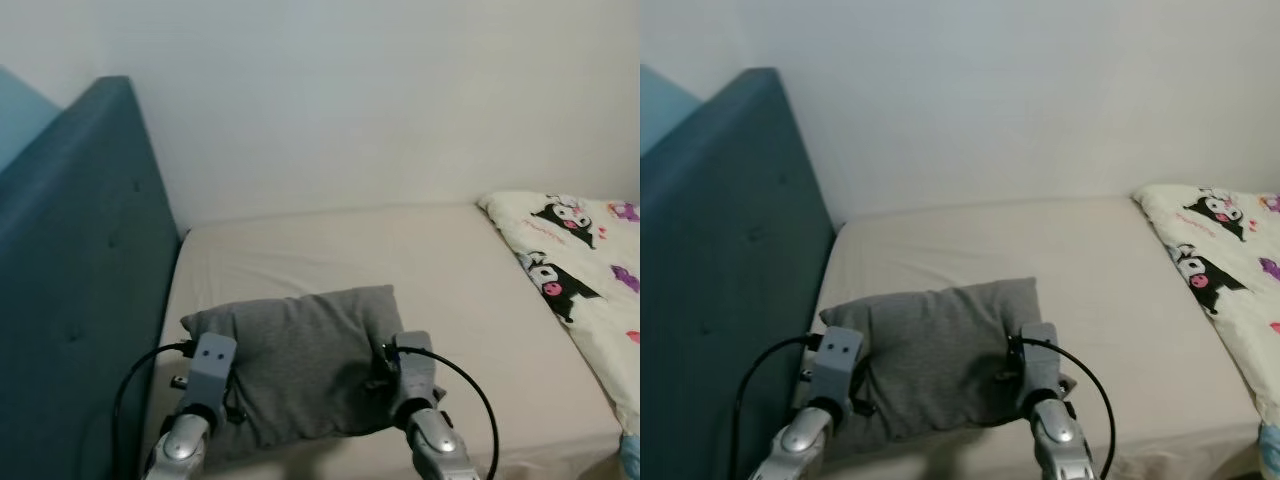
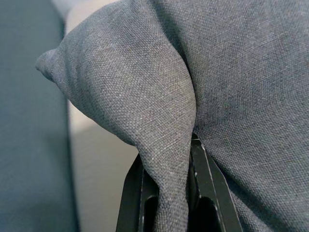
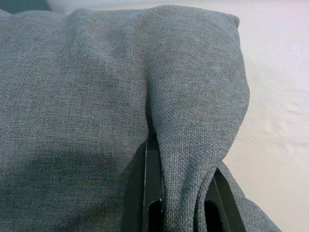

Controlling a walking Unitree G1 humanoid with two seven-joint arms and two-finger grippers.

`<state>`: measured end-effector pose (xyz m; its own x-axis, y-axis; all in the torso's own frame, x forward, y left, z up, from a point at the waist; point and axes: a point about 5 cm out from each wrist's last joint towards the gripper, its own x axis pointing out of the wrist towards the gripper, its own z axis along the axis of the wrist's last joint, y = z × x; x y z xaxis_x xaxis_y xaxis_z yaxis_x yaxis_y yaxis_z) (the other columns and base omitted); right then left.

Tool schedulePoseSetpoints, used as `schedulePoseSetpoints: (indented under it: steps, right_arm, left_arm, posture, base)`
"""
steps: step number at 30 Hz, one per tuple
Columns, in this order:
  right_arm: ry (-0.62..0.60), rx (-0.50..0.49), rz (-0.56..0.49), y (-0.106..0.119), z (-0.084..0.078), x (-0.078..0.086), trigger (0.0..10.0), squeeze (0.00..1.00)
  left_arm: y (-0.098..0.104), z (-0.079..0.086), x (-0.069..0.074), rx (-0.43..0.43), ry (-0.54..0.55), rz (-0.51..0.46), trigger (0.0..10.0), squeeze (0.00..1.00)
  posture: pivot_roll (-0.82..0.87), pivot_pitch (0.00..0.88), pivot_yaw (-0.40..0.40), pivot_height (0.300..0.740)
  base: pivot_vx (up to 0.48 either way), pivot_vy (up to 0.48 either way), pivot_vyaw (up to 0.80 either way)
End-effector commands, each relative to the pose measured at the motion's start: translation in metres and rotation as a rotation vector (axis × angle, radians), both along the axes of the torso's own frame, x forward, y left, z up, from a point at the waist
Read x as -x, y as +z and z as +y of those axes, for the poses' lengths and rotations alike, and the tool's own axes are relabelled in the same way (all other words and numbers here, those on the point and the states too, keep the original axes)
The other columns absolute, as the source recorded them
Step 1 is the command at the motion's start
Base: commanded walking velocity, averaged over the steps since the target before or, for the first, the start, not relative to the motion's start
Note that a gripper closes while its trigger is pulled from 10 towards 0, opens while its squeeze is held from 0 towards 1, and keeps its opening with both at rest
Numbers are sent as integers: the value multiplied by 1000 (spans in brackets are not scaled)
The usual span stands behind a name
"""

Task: Clean up the room

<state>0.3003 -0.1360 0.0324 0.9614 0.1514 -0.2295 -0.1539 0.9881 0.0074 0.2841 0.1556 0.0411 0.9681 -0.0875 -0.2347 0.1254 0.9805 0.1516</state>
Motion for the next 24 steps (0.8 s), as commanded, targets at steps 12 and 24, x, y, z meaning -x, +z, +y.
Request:
schedulePoseSetpoints:
  steps: [12, 24]
  right_arm:
    - [14, 9, -6, -1, 1, 2, 10000, 0]
    - [13, -3, -8, -1, 1, 1, 10000, 0]
  left_arm:
    - [6, -6, -1, -5, -20, -36, 10000, 0]
    - [7, -7, 0, -1, -29, -43, 10000, 0]
  posture:
    - [22, 88, -29, 740]
    - [24, 90, -28, 740]
  base:
    - [0, -160, 0]
    - [0, 0, 0]
